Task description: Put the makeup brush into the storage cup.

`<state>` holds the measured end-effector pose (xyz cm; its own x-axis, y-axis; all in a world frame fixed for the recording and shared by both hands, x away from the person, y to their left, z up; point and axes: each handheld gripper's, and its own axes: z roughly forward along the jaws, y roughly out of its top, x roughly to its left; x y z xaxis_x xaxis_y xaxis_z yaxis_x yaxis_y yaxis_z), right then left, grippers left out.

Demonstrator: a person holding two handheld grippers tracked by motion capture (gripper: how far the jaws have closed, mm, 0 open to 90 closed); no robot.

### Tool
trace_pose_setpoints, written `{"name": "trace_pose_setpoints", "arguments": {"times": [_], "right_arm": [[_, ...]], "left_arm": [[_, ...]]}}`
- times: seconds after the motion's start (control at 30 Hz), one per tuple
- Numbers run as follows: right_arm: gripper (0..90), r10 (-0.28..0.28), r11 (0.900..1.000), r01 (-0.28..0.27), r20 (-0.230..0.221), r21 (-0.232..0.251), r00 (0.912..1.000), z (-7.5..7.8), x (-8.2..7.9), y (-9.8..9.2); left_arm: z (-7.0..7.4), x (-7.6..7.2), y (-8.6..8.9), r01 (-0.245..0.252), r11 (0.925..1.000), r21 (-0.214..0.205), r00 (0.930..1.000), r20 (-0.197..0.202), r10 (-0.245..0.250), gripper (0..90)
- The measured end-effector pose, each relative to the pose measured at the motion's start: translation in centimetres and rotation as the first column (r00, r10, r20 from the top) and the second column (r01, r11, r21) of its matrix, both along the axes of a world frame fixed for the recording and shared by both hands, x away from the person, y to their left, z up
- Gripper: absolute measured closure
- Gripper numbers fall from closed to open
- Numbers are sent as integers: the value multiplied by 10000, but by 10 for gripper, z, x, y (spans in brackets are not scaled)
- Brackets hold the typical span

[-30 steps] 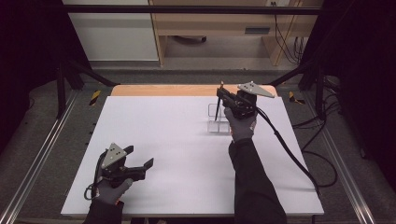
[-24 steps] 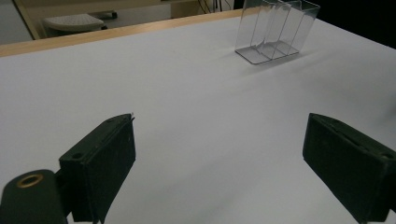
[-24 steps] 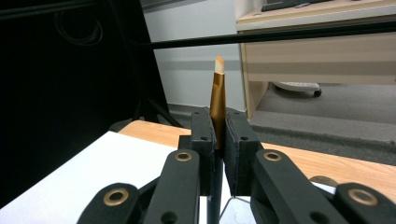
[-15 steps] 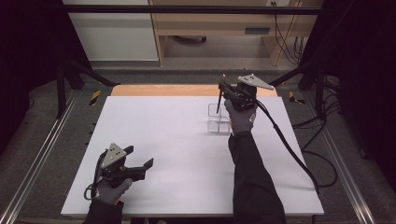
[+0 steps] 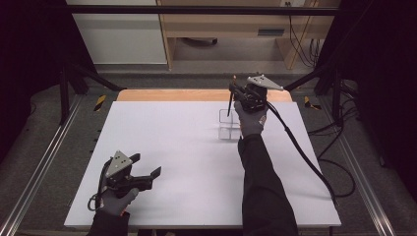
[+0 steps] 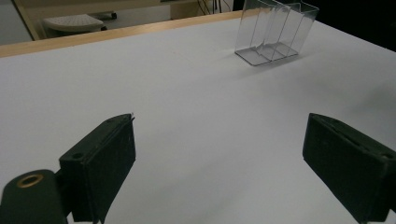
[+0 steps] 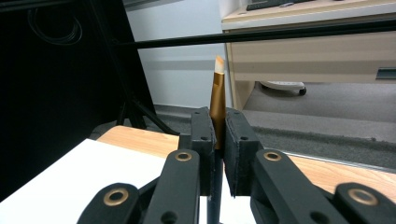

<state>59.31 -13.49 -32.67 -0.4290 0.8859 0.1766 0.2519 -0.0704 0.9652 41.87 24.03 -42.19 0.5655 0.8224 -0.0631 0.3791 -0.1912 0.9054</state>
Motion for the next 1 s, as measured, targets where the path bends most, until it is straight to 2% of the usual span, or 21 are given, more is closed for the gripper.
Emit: {"name": "trace_pose_setpoints", "arguments": {"times": [0.47, 1.0], "right_arm": [[838, -143, 9997, 138, -221, -199, 9997, -10, 10, 6], [838, -108, 9991, 85, -534, -416, 9985, -26, 15, 16]], "left_arm": [[1, 0, 1, -26, 10000, -38, 10000, 18, 26, 88], [1, -1, 0, 68, 10000, 2, 10000, 21, -68, 87]]}}
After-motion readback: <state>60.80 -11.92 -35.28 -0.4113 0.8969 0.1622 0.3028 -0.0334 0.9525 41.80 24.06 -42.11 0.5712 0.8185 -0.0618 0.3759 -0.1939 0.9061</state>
